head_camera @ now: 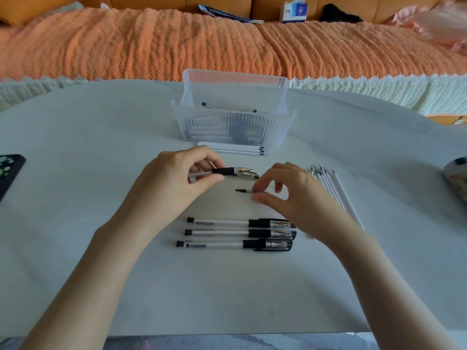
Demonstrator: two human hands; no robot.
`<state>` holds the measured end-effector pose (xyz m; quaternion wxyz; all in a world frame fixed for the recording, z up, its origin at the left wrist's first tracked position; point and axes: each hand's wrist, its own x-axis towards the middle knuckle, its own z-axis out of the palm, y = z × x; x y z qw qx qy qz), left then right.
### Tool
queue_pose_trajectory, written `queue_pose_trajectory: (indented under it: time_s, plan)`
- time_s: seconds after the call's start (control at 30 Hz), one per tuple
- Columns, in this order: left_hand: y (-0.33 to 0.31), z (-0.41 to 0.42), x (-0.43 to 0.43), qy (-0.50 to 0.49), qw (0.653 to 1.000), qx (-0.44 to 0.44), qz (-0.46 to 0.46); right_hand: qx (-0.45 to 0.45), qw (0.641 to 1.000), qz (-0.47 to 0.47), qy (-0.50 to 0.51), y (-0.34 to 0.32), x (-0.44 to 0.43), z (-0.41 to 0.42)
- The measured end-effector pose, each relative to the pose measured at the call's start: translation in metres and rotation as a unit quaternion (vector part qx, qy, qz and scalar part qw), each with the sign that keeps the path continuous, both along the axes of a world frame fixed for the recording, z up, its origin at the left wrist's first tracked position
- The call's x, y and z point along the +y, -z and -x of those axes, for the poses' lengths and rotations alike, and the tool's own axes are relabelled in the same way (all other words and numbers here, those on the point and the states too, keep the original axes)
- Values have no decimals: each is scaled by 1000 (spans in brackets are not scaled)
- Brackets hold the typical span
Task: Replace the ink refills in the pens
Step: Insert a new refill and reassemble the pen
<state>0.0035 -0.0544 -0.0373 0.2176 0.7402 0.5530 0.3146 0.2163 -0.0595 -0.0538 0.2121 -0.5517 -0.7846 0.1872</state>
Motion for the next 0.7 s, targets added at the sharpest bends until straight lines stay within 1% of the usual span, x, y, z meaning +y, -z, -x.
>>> queue_pose_trajectory:
  time_s: [0.13,0.37,0.47,0.57,0.7]
  plan:
    - [-2,3,0,2,1000,-6,1,72,996,-17,44,-14,-2,-4]
    - [-3,3,1,2,1000,-12,-1,145,988,17,43,-17,-1,-7]
    - [-2,1,0,5,1000,-7,6,157,987,20,40,-18,-1,-5]
    - [-2,-1,0,8,1000,-14,9,148,988,17,33,-19,-3,-2]
    - [0,-9,-3,32,999,-20,14,150,988,23,19,-17,-5,5]
